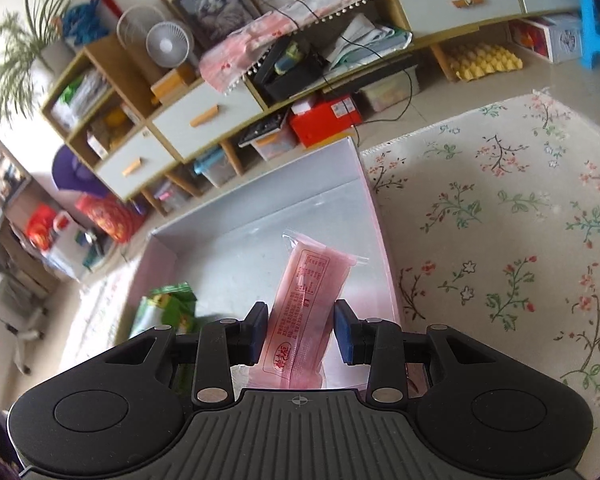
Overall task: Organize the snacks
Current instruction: 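Carry both snacks into the pink box and open both tools to release, then move both tools back over the remaining snack pile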
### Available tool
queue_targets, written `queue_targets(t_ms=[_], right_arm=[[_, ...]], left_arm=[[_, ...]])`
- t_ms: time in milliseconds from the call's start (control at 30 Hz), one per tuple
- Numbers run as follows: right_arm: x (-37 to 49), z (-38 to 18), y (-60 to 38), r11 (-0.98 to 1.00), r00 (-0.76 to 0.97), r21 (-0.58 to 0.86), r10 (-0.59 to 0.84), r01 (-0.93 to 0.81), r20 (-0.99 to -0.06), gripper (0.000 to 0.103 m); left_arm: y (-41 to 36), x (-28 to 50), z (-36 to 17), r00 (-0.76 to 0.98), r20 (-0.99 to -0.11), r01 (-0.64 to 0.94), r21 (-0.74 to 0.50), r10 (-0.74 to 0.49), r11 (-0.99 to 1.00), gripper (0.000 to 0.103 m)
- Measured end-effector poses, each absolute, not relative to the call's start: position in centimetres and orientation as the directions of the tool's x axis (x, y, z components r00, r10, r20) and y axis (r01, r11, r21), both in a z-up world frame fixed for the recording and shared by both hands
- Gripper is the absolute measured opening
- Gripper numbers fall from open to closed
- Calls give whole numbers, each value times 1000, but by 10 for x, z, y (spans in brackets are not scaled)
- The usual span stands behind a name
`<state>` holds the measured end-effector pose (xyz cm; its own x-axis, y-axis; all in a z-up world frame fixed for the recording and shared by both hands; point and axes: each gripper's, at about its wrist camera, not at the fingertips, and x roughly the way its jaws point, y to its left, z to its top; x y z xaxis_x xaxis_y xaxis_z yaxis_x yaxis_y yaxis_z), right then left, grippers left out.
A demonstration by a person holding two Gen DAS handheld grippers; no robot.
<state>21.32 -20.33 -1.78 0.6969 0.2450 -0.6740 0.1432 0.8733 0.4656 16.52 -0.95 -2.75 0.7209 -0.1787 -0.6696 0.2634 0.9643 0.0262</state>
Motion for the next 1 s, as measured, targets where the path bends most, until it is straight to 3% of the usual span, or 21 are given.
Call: queue_targets(t_ms=[300,533,600,667,733,1000], right_arm=[[212,-15,-197,899,645,413,230,146,-729,35],[212,-15,-199,892,640,425,239,153,-731,37],[211,-14,-202,882,640,446,256,152,-725,39],[210,-12,-206,866,645,474,273,158,-714,56],[208,-7,-211,853,658,499,288,155,-696,64],[185,22,-222,855,673,501,293,133,-679,84]], left_arm=[[-7,164,-26,614,-776,219,-4,-142,976,42],[-5,163,-29,625,-766,224,-4,-147,974,45],[-5,163,-29,638,-753,229,-15,-162,973,52],[-3,162,-26,648,-742,228,-30,-175,973,64],[-3,158,-22,662,-727,230,-33,-182,973,74],[-1,136,4,694,-697,236,-15,-179,972,98]])
